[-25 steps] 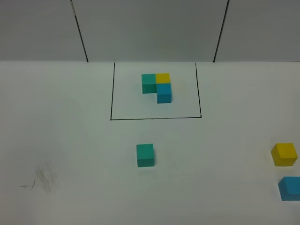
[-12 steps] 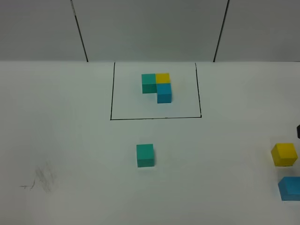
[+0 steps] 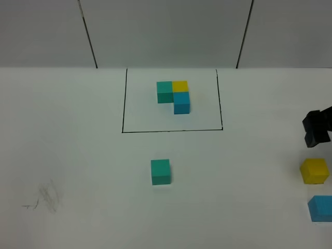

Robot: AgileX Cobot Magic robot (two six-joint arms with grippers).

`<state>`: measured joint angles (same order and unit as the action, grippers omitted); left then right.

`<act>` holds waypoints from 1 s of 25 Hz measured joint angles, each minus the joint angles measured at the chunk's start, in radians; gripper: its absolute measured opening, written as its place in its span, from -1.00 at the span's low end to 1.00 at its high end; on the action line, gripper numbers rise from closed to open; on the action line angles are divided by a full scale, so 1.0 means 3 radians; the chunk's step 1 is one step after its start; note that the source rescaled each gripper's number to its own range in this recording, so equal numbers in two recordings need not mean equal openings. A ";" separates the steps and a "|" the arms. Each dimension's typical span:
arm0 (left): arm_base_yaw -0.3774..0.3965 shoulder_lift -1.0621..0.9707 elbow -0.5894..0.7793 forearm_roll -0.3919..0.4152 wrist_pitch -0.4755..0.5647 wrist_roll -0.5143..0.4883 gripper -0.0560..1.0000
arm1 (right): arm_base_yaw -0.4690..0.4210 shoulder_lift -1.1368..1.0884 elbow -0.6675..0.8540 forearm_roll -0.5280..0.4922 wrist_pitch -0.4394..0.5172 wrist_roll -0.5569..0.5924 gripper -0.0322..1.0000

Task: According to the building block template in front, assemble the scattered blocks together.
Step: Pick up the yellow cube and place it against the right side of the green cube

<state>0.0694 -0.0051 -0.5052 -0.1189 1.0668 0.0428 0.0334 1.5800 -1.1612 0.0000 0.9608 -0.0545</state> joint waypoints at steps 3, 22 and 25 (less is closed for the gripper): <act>0.0000 0.0000 0.0000 0.0000 0.0000 0.0000 0.23 | 0.0000 0.0153 -0.0014 0.0000 -0.0014 -0.0029 0.44; 0.0000 0.0000 0.0000 0.0000 0.0000 0.0000 0.23 | -0.0088 0.1080 -0.0014 -0.0050 -0.0601 -0.0039 0.61; 0.0000 0.0000 0.0000 0.0000 0.0000 0.0000 0.23 | -0.0128 0.1205 -0.0014 -0.0047 -0.0601 -0.0039 0.60</act>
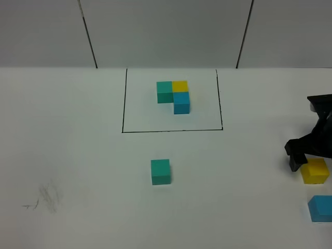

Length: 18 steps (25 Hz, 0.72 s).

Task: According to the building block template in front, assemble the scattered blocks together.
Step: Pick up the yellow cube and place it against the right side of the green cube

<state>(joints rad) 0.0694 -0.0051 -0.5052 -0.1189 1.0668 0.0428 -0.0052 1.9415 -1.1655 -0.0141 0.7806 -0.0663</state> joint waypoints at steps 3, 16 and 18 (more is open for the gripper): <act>0.0000 0.0000 0.0000 0.0000 0.0000 0.0000 0.23 | -0.0030 0.0092 0.0000 0.0000 0.0004 0.0000 0.52; 0.0000 0.0000 0.0000 0.0000 0.0000 0.0000 0.23 | 0.0234 -0.0183 -0.0003 -0.0090 0.0315 -0.0708 -0.90; 0.0000 0.0000 0.0000 0.0000 0.0000 0.0000 0.23 | 0.0447 -0.0372 -0.0021 -0.0104 0.0315 -0.1106 -0.90</act>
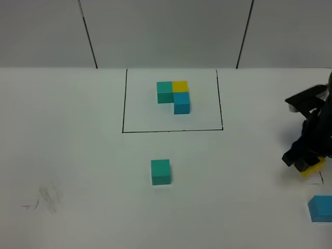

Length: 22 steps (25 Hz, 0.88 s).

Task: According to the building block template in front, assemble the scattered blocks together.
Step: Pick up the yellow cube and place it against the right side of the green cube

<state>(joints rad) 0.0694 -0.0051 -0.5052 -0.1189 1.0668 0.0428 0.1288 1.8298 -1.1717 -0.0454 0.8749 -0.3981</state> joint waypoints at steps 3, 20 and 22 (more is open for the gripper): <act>0.0000 0.0000 0.0000 0.0000 0.0000 0.0000 0.23 | 0.0431 -0.0140 -0.0092 -0.0004 0.0018 -0.0664 -0.90; 0.0000 0.0000 0.0000 0.0000 0.0000 0.0000 0.23 | 0.1642 0.0942 -0.1504 0.0095 0.0791 -0.1617 -0.90; 0.0000 0.0000 0.0000 0.0000 0.0000 0.0000 0.23 | 0.1670 0.1051 -0.1654 0.0090 0.0799 -0.1617 -0.90</act>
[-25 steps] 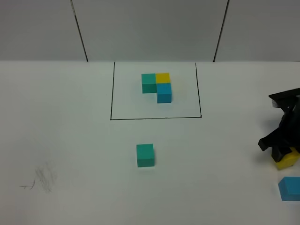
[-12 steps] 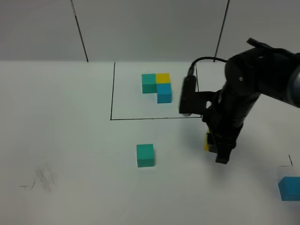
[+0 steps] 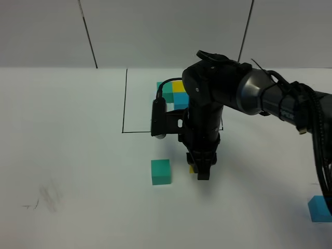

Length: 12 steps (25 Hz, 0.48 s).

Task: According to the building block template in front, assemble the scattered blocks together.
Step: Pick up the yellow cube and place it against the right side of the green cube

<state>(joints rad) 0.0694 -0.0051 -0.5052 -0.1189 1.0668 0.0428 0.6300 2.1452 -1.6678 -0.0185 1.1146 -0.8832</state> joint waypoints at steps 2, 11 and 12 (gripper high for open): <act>0.0000 0.0000 0.0000 0.0000 0.0000 0.0000 0.23 | 0.0030 0.0081 -0.0114 0.0000 0.0000 0.0007 -0.90; 0.0000 0.0000 0.0000 0.0000 0.0000 0.0000 0.23 | 0.0117 0.0226 -0.0285 0.0026 -0.0016 0.0098 -0.90; 0.0000 0.0000 0.0000 0.0000 0.0000 0.0000 0.23 | 0.0124 0.0235 -0.0285 0.0026 -0.0016 0.0098 -0.90</act>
<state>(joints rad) 0.0694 -0.0051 -0.5052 -0.1189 1.0668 0.0428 0.6670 2.2158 -1.7535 -0.0106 1.1099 -0.8538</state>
